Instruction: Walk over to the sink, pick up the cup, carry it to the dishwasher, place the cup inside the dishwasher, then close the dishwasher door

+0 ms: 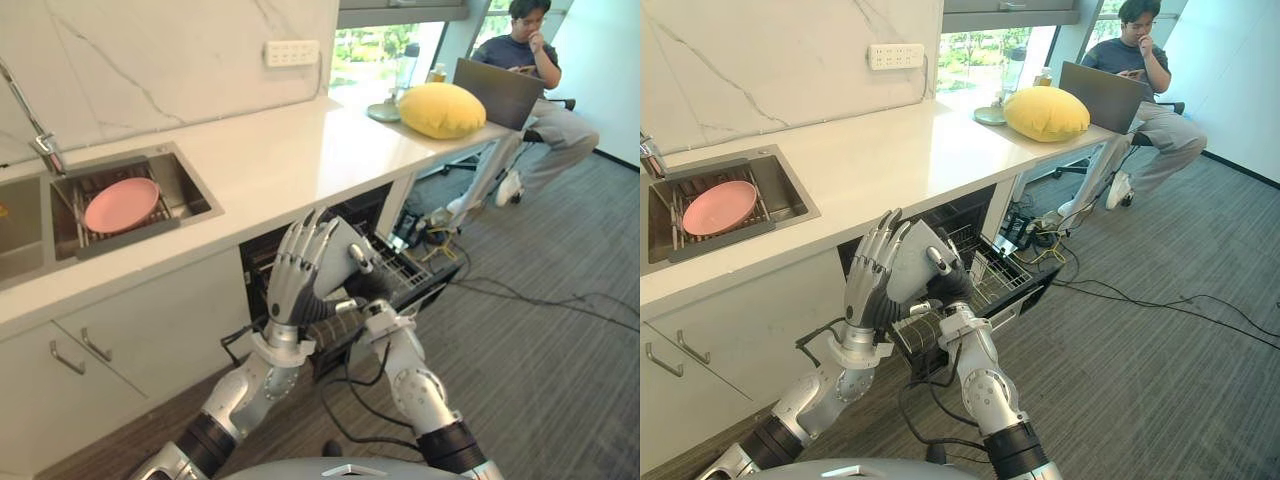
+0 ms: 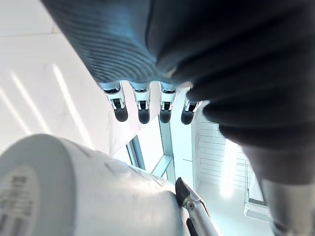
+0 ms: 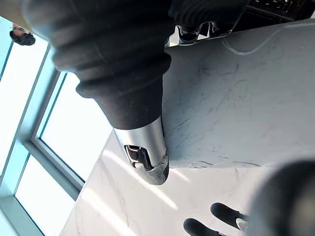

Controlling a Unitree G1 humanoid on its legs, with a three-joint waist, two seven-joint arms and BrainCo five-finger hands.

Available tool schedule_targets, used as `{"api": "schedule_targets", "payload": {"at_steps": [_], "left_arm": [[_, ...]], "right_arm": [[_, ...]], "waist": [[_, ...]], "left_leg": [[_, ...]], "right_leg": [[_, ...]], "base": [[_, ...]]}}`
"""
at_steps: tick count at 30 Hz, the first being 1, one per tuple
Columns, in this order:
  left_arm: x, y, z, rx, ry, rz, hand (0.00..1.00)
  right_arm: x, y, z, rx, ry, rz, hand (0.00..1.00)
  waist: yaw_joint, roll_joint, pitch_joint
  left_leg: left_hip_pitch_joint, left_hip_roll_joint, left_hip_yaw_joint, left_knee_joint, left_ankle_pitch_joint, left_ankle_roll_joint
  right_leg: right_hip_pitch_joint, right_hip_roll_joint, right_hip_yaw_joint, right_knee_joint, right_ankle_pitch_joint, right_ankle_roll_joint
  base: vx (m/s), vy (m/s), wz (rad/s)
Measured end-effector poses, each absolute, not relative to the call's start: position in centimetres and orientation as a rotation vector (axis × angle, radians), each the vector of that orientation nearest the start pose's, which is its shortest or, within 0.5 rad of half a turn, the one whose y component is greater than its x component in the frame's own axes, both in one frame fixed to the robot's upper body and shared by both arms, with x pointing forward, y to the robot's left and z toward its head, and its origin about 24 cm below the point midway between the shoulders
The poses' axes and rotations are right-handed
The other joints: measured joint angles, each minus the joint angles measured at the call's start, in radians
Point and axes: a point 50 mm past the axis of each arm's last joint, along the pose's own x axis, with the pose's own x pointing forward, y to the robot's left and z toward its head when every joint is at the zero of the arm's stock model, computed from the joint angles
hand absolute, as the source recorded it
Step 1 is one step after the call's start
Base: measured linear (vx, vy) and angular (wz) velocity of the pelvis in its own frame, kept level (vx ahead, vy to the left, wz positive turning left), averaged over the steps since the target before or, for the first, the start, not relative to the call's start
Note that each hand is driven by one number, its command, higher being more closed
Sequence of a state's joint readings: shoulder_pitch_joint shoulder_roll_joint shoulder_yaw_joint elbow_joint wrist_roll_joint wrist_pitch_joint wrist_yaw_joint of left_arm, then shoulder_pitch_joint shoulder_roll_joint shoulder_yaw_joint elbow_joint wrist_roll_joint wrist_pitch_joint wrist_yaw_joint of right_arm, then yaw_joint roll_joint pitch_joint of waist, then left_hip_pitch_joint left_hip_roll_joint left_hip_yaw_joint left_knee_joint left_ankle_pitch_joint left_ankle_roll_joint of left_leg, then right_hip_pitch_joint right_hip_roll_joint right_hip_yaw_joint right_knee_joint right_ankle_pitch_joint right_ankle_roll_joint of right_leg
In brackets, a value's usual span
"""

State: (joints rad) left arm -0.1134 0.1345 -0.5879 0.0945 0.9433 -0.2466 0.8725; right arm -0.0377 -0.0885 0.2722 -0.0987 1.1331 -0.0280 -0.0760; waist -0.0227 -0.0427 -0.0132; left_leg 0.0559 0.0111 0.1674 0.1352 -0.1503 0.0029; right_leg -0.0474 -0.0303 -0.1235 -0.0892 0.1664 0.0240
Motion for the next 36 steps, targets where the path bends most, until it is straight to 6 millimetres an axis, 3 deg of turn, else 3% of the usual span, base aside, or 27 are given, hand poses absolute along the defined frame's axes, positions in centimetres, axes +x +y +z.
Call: {"api": "schedule_targets", "payload": {"at_steps": [9,13,16,25,30,36], "left_arm": [[22.4,4.6,8.0,0.665,-0.833,0.129,0.0],[22.5,5.1,8.6,0.604,-0.822,0.147,0.0],[22.5,5.9,7.8,0.533,-0.715,0.106,0.0],[20.4,8.1,2.3,0.443,-0.323,-0.11,0.0],[18.9,8.9,-0.6,0.406,-0.14,-0.213,0.0],[17.5,11.2,-3.7,0.385,0.058,-0.175,0.0]], "right_arm": [[25.4,-10.9,5.6,1.046,0.076,0.143,1.0],[25.6,-12.8,5.4,1.051,0.04,0.056,1.0],[25.7,-14.9,4.8,1.048,0.008,-0.042,1.0],[25.7,-21.5,3.8,0.857,-0.063,-0.274,1.0],[26.7,-22.7,4.3,0.716,-0.074,-0.297,1.0],[29.3,-23.1,4.1,0.609,-0.017,-0.355,1.0]], "waist": [[0.001,-0.003,0.002],[0.005,-0.008,0.006],[0.005,-0.014,0.01],[0.025,-0.013,0.035],[0.041,-0.013,0.064],[0.071,-0.007,0.126]], "left_leg": [[-0.002,0.0,-0.003,0.001,0.0,0.0],[-0.001,0.0,-0.008,0.001,0.0,0.0],[-0.002,0.0,-0.023,0.001,0.0,0.0],[-0.003,-0.001,-0.063,-0.016,0.005,0.0],[-0.02,-0.008,-0.096,-0.016,0.014,0.001],[-0.046,-0.024,-0.144,-0.043,0.054,0.003]], "right_leg": [[0.001,0.0,-0.003,0.0,-0.002,-0.001],[0.006,-0.001,-0.013,0.0,-0.005,-0.001],[0.011,-0.003,-0.026,0.0,-0.009,-0.001],[0.023,-0.01,-0.065,0.0,-0.01,-0.005],[0.029,-0.019,-0.1,0.0,-0.012,-0.003],[0.019,-0.042,-0.164,0.0,-0.018,0.007]], "base": [[0.0,0.0,0.0],[0.0,0.001,0.06],[0.0,0.012,0.12],[0.01,0.017,0.12],[-0.02,0.017,0.22],[-0.03,0.01,0.29]]}}
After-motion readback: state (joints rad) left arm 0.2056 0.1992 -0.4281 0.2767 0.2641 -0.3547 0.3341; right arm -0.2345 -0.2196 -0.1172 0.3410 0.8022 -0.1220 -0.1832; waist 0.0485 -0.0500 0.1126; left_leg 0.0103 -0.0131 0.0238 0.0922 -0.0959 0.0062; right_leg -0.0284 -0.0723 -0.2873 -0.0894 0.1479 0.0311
